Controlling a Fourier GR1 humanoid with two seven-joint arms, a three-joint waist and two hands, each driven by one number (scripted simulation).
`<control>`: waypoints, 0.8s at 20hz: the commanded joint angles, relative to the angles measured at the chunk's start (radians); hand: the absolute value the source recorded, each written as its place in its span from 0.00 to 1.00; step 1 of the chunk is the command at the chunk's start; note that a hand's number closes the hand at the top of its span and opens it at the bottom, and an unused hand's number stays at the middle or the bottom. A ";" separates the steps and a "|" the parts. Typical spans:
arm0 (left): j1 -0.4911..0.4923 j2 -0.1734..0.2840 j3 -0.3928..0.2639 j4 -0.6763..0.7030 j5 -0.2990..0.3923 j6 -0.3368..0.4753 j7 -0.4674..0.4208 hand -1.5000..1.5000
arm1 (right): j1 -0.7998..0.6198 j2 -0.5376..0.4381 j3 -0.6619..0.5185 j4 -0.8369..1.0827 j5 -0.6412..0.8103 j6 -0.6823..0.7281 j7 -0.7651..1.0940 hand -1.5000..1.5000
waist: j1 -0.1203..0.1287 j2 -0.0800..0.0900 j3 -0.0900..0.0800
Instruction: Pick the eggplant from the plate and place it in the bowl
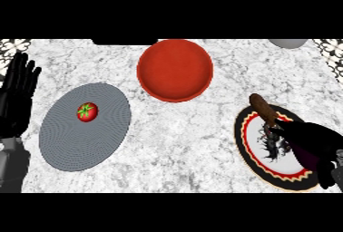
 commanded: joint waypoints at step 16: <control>-0.029 -0.003 0.011 -0.036 -0.016 0.021 0.069 0.50 | -0.021 0.103 -0.307 0.199 -0.015 -0.211 0.092 1.00 | -0.016 0.002 0.005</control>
